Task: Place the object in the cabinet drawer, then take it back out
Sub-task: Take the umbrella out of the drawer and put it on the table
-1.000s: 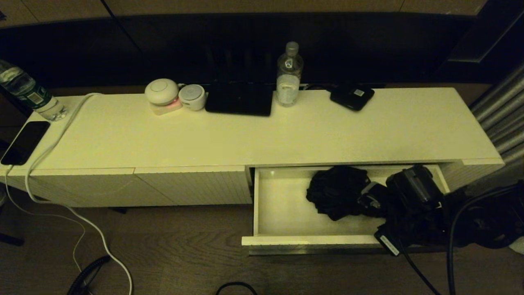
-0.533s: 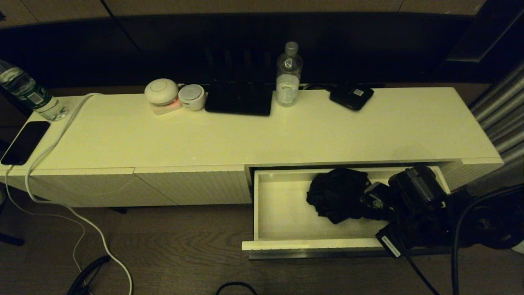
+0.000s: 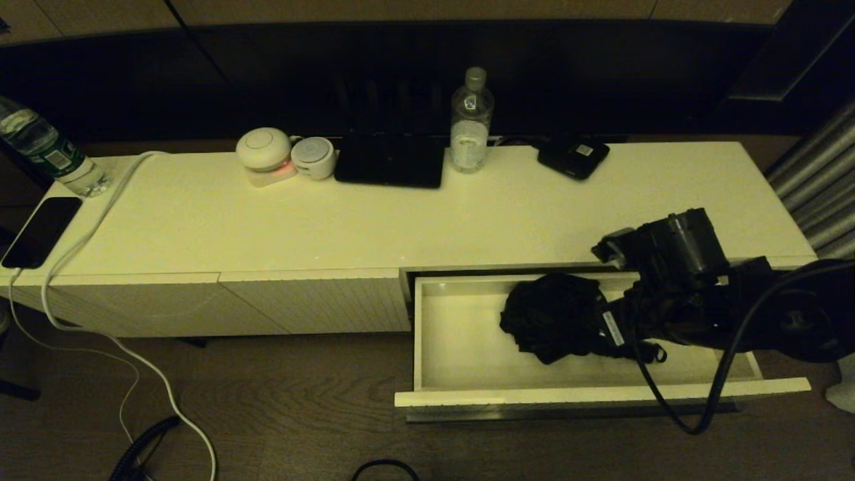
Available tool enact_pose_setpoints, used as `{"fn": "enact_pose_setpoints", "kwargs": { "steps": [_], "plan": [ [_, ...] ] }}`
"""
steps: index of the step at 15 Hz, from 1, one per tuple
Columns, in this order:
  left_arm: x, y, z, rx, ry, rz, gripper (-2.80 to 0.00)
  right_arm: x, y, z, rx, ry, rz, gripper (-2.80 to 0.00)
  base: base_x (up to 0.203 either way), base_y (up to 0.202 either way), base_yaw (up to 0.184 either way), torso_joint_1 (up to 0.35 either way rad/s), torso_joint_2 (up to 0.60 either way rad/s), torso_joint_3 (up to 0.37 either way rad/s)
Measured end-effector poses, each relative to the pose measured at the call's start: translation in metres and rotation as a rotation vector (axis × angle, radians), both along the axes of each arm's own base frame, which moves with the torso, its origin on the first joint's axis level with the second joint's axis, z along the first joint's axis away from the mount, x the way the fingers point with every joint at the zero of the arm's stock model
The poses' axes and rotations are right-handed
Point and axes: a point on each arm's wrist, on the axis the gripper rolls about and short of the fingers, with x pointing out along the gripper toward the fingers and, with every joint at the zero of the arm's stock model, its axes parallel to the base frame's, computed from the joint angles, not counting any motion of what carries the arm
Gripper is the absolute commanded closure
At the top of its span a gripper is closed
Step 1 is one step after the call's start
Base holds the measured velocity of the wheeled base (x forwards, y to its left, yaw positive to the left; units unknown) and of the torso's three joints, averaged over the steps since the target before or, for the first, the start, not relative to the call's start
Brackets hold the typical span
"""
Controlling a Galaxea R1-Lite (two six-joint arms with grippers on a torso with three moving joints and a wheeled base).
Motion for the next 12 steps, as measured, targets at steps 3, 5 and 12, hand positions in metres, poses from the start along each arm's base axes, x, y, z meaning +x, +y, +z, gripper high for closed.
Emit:
{"fn": "enact_pose_setpoints", "kwargs": {
  "steps": [3,5,12],
  "plan": [
    [0.000,0.000,0.000,0.000,0.000,0.000,0.00,0.010,0.011,0.016,0.112,0.021,-0.089,0.00,0.000,0.000,0.000,0.000,0.00,0.000],
    [0.000,0.000,0.000,0.000,0.000,0.000,0.00,0.017,0.019,0.023,0.197,0.064,-0.162,0.00,0.000,0.000,0.000,0.000,0.00,0.000],
    [0.000,0.000,0.000,0.000,0.000,0.000,0.00,0.022,0.030,0.010,0.273,0.213,-0.252,-2.80,0.000,0.000,0.000,0.000,0.00,0.000]
  ]
}}
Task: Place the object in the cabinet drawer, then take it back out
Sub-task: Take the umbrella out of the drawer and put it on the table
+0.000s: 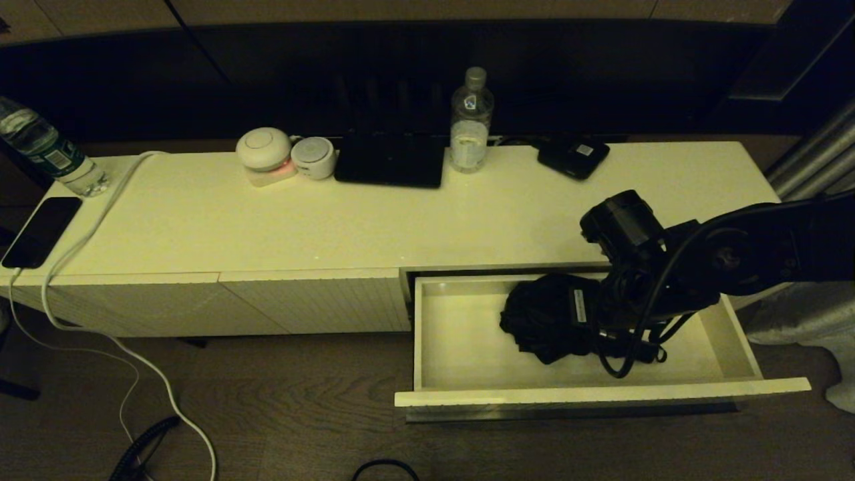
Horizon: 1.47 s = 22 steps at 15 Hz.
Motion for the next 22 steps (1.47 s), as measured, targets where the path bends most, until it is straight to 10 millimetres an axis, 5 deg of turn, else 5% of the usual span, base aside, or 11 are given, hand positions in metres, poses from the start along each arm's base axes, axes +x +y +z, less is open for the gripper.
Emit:
{"fn": "enact_pose_setpoints", "kwargs": {
  "steps": [5,14,22],
  "plan": [
    [0.000,0.000,0.000,0.000,0.000,0.001,0.00,0.005,0.003,-0.009,-0.006,0.001,0.010,-2.80,0.000,0.000,0.000,0.000,0.00,0.000],
    [0.000,0.000,0.000,0.000,0.000,0.001,0.00,0.045,0.000,-0.036,-0.097,-0.187,0.123,-2.80,0.000,0.000,0.000,0.000,0.00,0.000],
    [0.000,0.000,0.000,0.001,0.000,0.001,0.00,0.046,-0.001,-0.036,-0.142,-0.210,0.114,-2.80,0.000,0.000,0.000,0.000,0.00,0.000]
  ]
}}
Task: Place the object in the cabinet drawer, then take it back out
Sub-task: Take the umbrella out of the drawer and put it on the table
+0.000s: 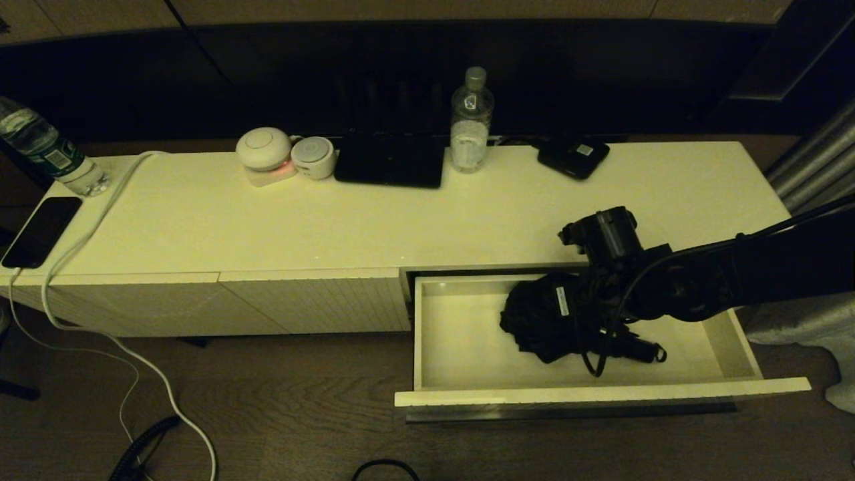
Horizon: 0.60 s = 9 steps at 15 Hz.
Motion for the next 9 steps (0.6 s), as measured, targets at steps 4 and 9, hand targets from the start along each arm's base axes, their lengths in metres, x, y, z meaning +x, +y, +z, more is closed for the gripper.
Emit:
{"fn": "enact_pose_setpoints", "kwargs": {
  "steps": [4,9],
  "plan": [
    [0.000,0.000,0.000,0.000,0.000,0.000,0.00,-0.008,0.000,0.009,-0.011,-0.010,-0.011,-2.80,0.000,0.000,0.000,0.000,0.00,0.000],
    [0.000,0.000,0.000,0.000,0.000,0.000,0.00,-0.017,0.002,0.002,0.000,0.037,-0.019,-2.80,0.000,0.000,0.000,0.000,0.00,0.000]
  ]
}}
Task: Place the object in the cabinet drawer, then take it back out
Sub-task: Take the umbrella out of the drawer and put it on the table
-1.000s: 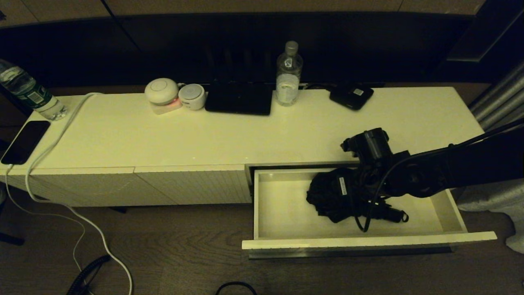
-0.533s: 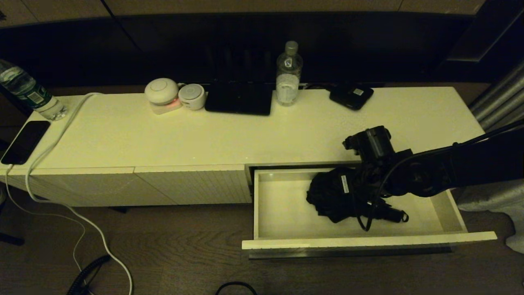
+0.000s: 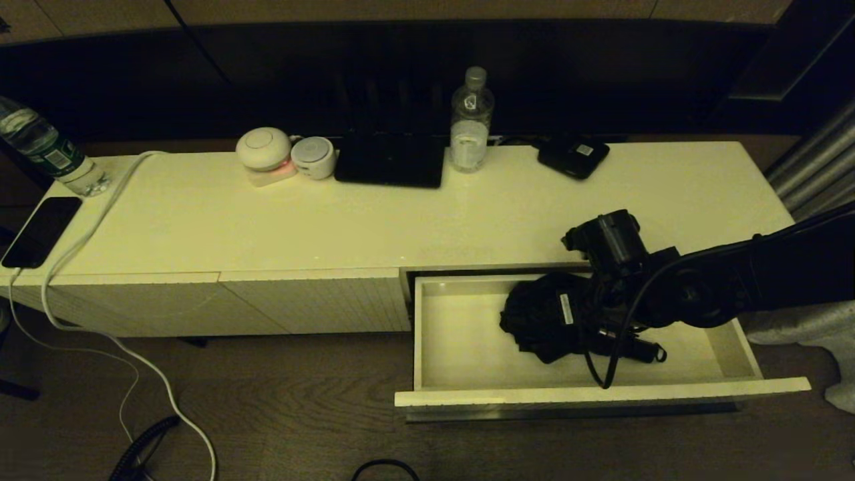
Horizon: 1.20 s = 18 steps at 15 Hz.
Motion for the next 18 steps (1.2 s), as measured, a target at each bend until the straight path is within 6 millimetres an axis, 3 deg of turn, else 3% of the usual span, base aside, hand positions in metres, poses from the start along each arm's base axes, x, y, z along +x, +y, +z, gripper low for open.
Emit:
{"fn": "enact_pose_setpoints", "kwargs": {
  "steps": [9,10,18],
  "plan": [
    [0.000,0.000,0.000,0.000,0.000,-0.001,0.00,0.003,0.005,-0.006,0.030,0.027,0.009,-2.80,0.000,0.000,0.000,0.000,0.00,0.000],
    [0.000,0.000,0.000,0.000,0.000,0.000,0.00,0.002,0.006,-0.007,0.027,0.036,0.012,0.00,0.000,0.000,0.000,0.000,0.00,0.000],
    [0.000,0.000,0.000,0.000,0.000,0.000,0.00,-0.002,0.006,-0.013,0.037,0.083,-0.010,0.00,0.000,0.000,0.000,0.000,0.00,0.000]
  ]
}}
